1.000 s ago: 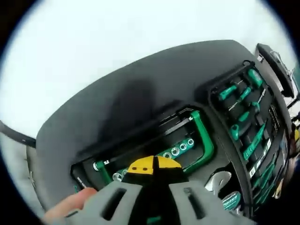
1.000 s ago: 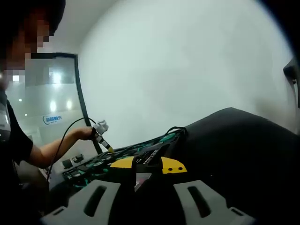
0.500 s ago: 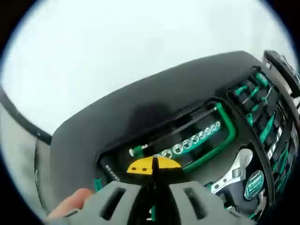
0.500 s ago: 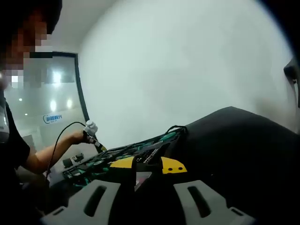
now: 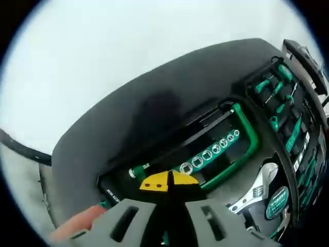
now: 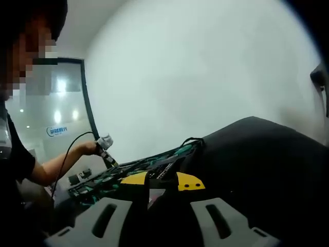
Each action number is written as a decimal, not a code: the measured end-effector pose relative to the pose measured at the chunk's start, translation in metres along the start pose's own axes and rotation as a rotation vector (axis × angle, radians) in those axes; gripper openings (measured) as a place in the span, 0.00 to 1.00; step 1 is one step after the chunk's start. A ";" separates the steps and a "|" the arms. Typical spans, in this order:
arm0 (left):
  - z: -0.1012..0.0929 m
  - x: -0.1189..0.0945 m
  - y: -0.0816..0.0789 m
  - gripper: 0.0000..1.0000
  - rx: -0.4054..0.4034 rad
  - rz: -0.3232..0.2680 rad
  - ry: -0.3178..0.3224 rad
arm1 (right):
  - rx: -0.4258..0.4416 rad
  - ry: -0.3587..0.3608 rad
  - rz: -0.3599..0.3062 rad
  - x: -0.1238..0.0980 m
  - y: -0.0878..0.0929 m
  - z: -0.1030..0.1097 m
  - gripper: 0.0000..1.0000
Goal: Pick up the tools and put them into their designated positions in the toolbox.
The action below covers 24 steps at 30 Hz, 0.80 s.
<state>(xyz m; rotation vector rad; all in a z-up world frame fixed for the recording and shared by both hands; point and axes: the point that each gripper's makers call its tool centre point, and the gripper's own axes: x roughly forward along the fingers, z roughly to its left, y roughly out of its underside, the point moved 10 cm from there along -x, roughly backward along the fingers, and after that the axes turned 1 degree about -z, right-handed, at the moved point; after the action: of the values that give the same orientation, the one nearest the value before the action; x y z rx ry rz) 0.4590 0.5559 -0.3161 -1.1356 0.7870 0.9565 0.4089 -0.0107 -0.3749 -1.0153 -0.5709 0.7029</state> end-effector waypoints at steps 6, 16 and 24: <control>0.004 0.000 0.001 0.00 -0.064 -0.005 0.023 | 0.001 0.003 -0.005 0.000 -0.001 0.000 0.17; 0.000 -0.074 0.061 0.00 -0.144 -0.444 -0.110 | -0.005 0.018 0.001 -0.001 0.000 -0.002 0.17; -0.030 -0.118 0.148 0.10 -0.276 -0.839 -0.065 | -0.029 0.021 0.022 0.001 0.003 0.001 0.17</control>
<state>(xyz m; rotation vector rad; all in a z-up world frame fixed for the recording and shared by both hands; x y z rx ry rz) 0.2754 0.5214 -0.2738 -1.4865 0.0732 0.3866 0.4082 -0.0088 -0.3772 -1.0567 -0.5534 0.7041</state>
